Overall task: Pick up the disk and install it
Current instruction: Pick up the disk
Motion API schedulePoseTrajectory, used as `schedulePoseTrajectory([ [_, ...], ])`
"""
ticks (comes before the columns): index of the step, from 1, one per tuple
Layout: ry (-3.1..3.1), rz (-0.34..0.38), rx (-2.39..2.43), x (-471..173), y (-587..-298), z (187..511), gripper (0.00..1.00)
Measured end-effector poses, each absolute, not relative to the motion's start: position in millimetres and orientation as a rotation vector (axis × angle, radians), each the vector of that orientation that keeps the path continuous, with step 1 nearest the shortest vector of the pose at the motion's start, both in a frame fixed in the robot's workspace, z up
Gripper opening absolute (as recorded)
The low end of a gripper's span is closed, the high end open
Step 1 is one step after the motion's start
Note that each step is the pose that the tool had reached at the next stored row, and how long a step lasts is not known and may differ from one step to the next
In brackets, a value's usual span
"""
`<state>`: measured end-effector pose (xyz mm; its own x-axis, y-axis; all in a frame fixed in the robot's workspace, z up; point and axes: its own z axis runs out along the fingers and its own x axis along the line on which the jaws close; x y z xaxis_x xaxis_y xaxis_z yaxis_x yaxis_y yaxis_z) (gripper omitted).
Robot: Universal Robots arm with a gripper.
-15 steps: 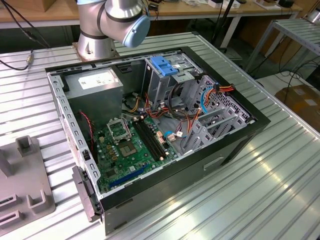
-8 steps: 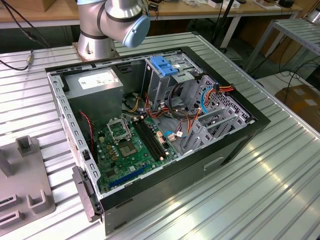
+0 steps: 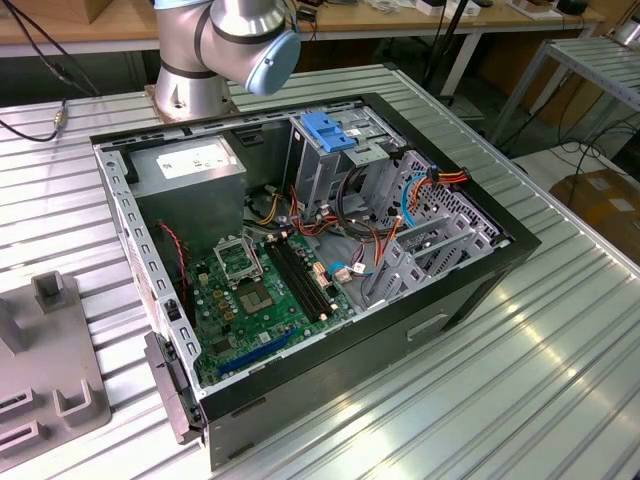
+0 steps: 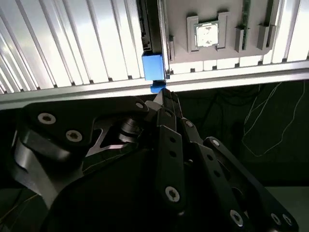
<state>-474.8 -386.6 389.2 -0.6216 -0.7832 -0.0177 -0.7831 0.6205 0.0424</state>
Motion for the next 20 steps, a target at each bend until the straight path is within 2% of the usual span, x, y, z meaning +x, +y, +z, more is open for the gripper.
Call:
schedulePoseTrajectory([
  [4, -2.788, -0.048, 1.422, -468.8, -386.6, 386.8, 0.1],
  [20, -2.546, -0.029, 1.805, -464.1, -385.9, 380.0, 0.1],
])
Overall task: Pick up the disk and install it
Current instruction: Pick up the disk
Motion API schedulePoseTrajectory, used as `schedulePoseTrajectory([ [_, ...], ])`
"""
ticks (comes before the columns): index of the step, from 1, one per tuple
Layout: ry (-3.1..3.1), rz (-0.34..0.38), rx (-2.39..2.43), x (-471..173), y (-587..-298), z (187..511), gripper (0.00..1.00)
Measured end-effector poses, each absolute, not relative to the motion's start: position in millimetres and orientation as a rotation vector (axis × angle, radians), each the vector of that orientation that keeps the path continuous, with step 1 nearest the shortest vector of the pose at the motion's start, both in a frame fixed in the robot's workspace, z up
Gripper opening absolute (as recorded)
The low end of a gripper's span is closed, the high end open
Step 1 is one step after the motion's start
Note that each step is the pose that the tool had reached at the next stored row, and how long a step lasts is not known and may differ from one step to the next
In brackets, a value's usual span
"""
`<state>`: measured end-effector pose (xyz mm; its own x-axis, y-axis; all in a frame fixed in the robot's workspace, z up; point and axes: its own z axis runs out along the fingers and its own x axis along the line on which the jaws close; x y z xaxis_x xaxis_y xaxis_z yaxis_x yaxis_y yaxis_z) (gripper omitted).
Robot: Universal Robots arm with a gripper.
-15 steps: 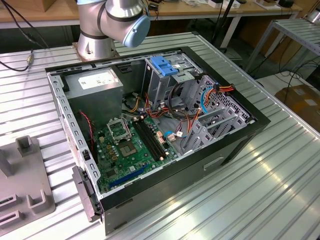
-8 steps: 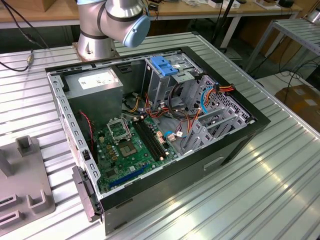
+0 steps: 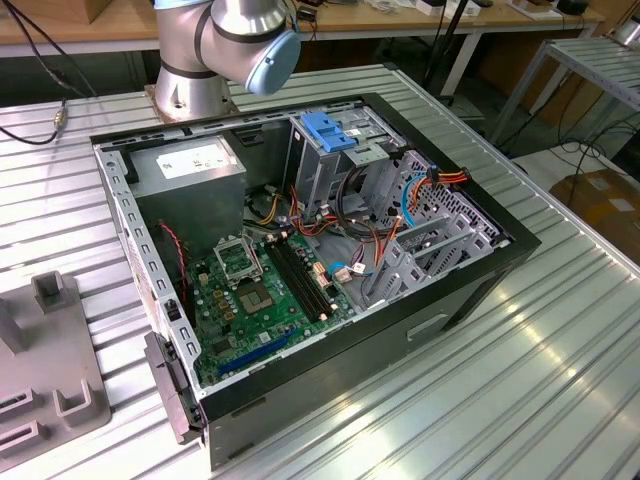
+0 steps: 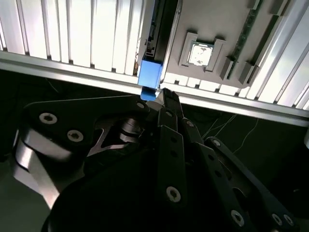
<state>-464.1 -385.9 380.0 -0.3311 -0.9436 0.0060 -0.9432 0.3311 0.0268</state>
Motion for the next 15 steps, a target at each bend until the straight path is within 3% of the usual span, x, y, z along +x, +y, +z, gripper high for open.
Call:
schedulePoseTrajectory([
  [4, -2.539, -0.02, 1.817, -461.3, -384.8, 375.9, 0.17],
  [5, -2.538, -0.018, 1.819, -461.1, -384.2, 374.2, 0.29],
  [6, -2.535, -0.017, 1.822, -461.1, -383.7, 372.7, 0.36],
  [7, -2.531, -0.016, 1.828, -461.1, -383.2, 371.4, 0.36],
  [11, -2.494, -0.011, 1.882, -461.1, -381.8, 366.4, 0.54],
  [15, -2.413, -0.01, 1.985, -461.1, -380.6, 355.9, 0.54],
])
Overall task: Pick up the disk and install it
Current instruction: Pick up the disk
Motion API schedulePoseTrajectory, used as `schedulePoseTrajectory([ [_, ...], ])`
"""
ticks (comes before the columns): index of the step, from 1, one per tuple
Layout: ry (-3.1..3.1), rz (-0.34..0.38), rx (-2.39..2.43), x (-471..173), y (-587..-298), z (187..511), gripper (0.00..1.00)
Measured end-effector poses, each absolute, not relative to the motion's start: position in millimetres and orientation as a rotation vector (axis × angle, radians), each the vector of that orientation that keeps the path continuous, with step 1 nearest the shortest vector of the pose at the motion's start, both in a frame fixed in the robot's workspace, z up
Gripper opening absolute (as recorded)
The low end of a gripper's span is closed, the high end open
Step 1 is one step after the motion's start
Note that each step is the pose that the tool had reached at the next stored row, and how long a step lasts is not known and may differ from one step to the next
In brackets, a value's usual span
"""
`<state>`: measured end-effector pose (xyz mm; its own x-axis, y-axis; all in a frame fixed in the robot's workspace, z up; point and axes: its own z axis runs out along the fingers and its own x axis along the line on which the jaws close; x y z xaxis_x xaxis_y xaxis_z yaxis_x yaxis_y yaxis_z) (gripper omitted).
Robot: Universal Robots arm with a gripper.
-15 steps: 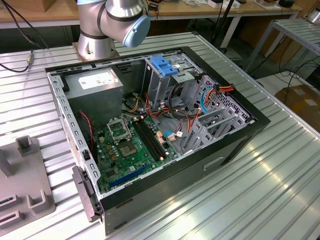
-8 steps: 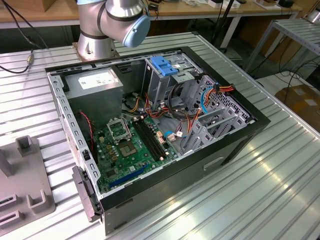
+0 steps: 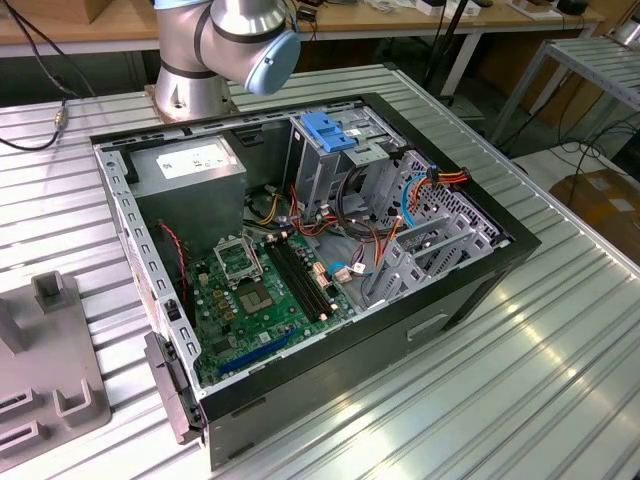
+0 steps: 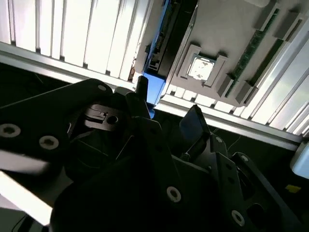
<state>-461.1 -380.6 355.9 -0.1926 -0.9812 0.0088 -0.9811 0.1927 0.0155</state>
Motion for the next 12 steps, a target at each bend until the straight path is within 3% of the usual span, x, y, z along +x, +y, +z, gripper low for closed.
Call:
schedulePoseTrajectory([
  [12, -2.353, -0.009, 2.057, -461.1, -380.6, 353.0, 0.54],
])
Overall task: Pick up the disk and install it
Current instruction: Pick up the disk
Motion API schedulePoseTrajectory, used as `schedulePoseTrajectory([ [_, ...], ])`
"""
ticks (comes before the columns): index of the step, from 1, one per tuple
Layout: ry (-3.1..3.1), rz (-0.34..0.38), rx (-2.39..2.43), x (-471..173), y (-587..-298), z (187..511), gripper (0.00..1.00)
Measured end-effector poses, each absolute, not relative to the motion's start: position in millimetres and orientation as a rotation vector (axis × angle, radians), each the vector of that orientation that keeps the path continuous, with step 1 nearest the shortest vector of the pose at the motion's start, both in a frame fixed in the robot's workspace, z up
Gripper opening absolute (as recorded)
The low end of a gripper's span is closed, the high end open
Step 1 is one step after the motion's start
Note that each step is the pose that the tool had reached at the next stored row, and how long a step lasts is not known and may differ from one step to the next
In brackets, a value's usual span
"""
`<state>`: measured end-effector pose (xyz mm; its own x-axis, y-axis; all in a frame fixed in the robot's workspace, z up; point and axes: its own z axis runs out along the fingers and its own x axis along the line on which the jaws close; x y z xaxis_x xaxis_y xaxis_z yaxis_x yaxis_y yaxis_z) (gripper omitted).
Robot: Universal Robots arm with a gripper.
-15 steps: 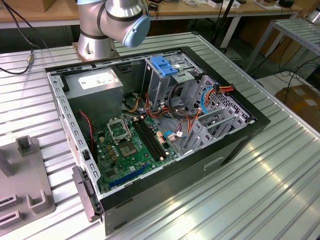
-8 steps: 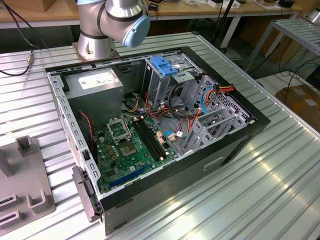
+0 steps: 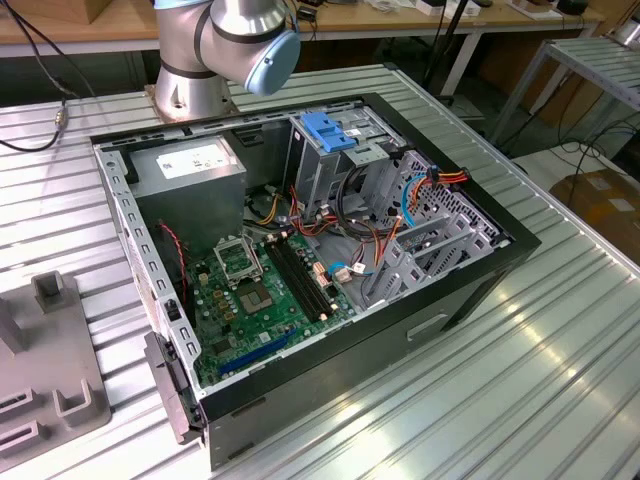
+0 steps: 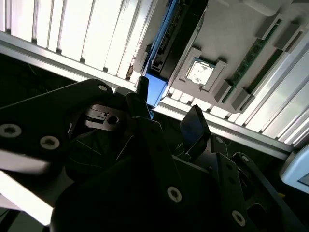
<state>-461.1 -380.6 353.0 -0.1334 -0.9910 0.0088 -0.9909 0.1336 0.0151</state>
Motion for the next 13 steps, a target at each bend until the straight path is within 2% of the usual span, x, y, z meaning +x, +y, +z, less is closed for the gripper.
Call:
schedulePoseTrajectory([
  [13, -2.31, 0.011, 2.125, -468.5, -373.4, 330.7, 0.54],
])
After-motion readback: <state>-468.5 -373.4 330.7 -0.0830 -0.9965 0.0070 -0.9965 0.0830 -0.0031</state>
